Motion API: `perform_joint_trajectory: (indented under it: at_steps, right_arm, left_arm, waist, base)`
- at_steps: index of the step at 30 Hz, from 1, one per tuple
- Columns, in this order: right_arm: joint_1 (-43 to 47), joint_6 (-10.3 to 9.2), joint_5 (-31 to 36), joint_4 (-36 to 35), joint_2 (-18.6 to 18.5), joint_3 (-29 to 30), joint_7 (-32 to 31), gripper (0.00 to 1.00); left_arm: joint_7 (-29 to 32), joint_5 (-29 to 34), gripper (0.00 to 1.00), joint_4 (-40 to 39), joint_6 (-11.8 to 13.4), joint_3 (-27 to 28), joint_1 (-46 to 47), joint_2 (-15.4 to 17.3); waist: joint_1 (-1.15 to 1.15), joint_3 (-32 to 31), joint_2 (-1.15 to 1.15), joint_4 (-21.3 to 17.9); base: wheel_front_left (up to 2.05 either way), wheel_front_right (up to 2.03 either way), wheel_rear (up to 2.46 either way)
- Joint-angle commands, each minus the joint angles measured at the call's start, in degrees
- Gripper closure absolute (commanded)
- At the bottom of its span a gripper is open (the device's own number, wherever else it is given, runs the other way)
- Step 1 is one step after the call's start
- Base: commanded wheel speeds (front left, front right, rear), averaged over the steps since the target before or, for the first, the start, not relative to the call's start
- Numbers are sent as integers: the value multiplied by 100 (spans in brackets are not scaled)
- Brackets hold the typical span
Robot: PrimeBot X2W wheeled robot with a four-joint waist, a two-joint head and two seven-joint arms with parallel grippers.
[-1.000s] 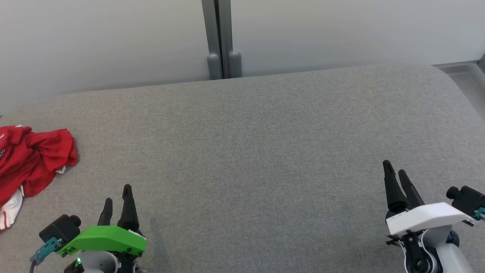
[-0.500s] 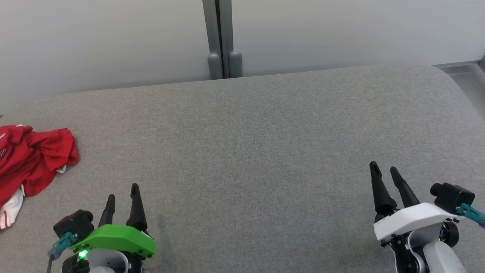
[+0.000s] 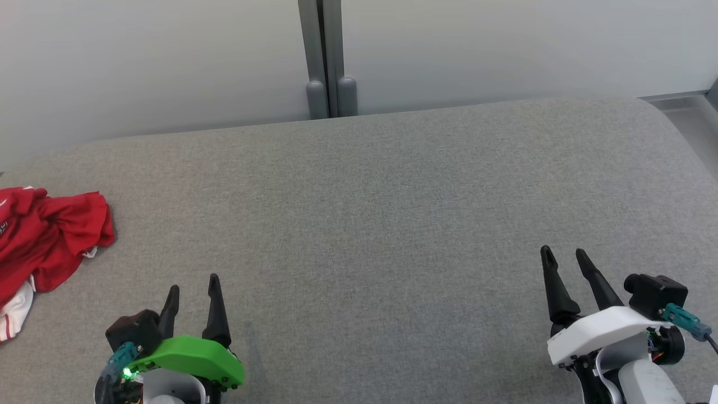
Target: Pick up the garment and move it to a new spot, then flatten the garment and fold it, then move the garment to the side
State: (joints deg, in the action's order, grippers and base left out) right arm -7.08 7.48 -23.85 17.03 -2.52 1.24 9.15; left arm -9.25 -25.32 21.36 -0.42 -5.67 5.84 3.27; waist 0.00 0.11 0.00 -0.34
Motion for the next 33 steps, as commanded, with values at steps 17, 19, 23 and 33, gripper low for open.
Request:
perform_joint_trajectory:
  at_steps: [17, 19, 23, 33]
  right_arm:
    - [-157, 3, 957, -189, -40, -29, 274, 0]
    - [-110, 2, 1075, -65, -41, -37, 300, 0]
    - [-41, 2, 1240, 159, -42, 0, 347, 0]
    - [-15, 2, 1717, 266, -45, -86, 462, 0]
  left_arm:
    - [-263, 977, 0, -150, 155, -64, 4, 27]
    - [-290, 1029, 0, -91, 183, -30, -33, 16]
    - [-335, 1124, 0, 26, 192, 17, -92, -4]
    - [-449, 1447, 0, 135, 216, 18, -110, -28]
  waist:
    - [0, -4, 0, -52]
    - [0, -9, 0, -52]
    - [0, -19, 0, -45]
    - [0, 10, 0, 160]
  base:
    - [0, 0, 0]
    - [0, 0, 0]
    - [0, 0, 0]
    - [0, 0, 0]
